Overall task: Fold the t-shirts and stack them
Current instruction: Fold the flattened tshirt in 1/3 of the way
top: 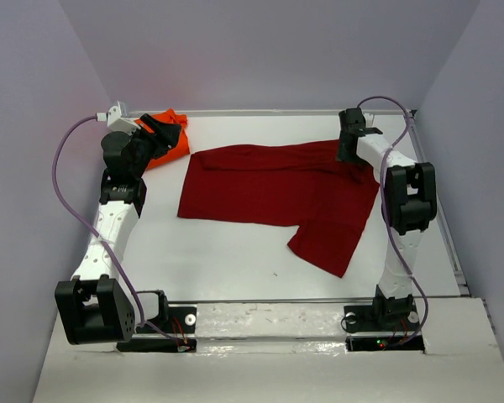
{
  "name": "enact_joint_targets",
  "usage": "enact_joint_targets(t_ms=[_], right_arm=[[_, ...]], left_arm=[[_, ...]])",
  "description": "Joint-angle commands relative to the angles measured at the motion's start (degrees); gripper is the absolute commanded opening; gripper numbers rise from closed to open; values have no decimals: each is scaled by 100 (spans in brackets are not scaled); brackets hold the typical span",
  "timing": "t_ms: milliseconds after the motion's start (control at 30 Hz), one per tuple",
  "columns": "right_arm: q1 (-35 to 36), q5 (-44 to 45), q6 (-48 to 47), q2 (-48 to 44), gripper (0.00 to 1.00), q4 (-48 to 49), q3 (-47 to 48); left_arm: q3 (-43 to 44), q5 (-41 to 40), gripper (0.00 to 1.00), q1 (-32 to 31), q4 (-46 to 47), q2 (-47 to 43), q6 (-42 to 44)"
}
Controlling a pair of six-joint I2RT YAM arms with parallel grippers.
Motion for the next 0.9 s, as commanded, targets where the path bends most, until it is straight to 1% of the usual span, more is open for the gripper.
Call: enact_joint_targets(t_ms=[0,400,500,567,600,700,733,800,833,867], right_arm=[[27,188,-125,148,70,28,389],[27,82,-72,289,65,19,284],[27,108,-54,254,63,19,188],[27,135,-63,236,60,19,144],[27,144,-54,227,55,19,109],[27,161,-54,183,47,19,82],[27,179,-63,183,40,19,82],[27,205,-72,174,28,19,82],[27,223,-72,166,19,19,82],[27,223,-72,157,13,19,73]], left_arm=[[-25,37,68,-2,219,0,93],[1,-7,68,-2,184,-17,137],[-7,-7,68,-11,184,-17,137],[2,-7,68,-3,184,-17,137],[-7,-16,68,-2,184,-17,137],[2,-7,68,-2,184,-17,128],[-7,-7,68,-2,184,-17,128],[-7,1,68,-2,193,-26,119],[-16,-7,68,-2,193,-26,119],[-16,-7,68,-2,193,-26,119]])
